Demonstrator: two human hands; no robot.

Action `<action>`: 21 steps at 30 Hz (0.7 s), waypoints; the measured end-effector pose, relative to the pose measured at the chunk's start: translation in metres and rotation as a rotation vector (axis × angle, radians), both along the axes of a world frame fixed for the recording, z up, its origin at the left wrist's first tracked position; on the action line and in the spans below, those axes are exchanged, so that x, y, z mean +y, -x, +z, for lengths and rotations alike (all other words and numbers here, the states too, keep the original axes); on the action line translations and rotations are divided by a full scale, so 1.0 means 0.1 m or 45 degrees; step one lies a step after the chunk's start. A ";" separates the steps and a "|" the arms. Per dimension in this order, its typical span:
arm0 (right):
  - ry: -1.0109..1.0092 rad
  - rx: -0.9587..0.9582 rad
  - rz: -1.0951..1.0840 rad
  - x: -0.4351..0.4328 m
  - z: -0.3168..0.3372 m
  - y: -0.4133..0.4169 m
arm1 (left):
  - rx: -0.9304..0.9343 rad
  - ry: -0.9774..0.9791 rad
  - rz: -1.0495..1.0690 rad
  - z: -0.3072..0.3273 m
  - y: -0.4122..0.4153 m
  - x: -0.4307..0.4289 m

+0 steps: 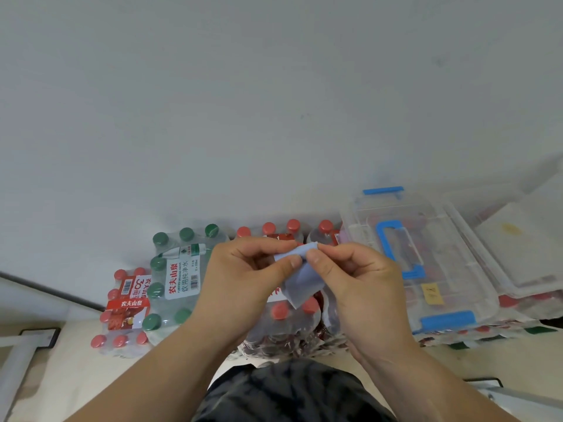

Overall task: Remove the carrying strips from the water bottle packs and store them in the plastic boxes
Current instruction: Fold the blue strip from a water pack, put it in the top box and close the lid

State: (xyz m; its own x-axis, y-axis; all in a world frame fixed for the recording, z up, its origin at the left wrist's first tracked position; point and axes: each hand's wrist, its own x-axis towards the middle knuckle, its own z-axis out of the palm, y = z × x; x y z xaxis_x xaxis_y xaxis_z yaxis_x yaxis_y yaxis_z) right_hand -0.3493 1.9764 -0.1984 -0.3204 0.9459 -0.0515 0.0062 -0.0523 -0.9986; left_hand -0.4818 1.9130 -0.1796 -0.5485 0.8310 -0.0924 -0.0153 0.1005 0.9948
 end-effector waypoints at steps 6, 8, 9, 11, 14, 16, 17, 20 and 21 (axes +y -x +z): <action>-0.039 -0.020 -0.003 0.05 -0.04 -0.09 | 0.093 -0.047 -0.022 0.02 -0.11 0.04; -0.026 -0.012 -0.002 0.05 -0.05 -0.11 | 0.117 -0.046 -0.020 0.00 -0.12 0.05; -0.013 -0.004 -0.007 0.05 -0.05 -0.11 | 0.140 -0.050 -0.026 0.00 -0.12 0.05; -0.011 0.014 -0.010 0.07 -0.06 -0.12 | 0.184 -0.076 -0.038 -0.01 -0.13 0.06; -0.022 0.078 0.015 0.10 -0.03 -0.10 | 0.141 -0.110 -0.034 -0.01 -0.14 0.07; -0.021 0.117 0.034 0.12 -0.01 -0.09 | 0.026 -0.112 0.005 0.00 -0.12 0.08; -0.007 0.148 0.035 0.13 -0.01 -0.08 | -0.026 -0.111 0.028 0.02 -0.12 0.08; 0.019 0.223 0.029 0.16 -0.03 -0.07 | -0.054 -0.086 0.038 0.02 -0.09 0.10; 0.005 0.224 0.033 0.17 -0.04 -0.07 | -0.042 -0.068 0.032 0.03 -0.08 0.10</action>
State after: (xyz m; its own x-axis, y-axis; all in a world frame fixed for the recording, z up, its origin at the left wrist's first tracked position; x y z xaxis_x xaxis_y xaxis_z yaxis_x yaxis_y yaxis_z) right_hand -0.3423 1.9931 -0.2024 -0.3488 0.9372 0.0040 -0.1674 -0.0581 -0.9842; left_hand -0.4736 1.9230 -0.1770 -0.5669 0.8211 -0.0667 -0.0501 0.0465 0.9977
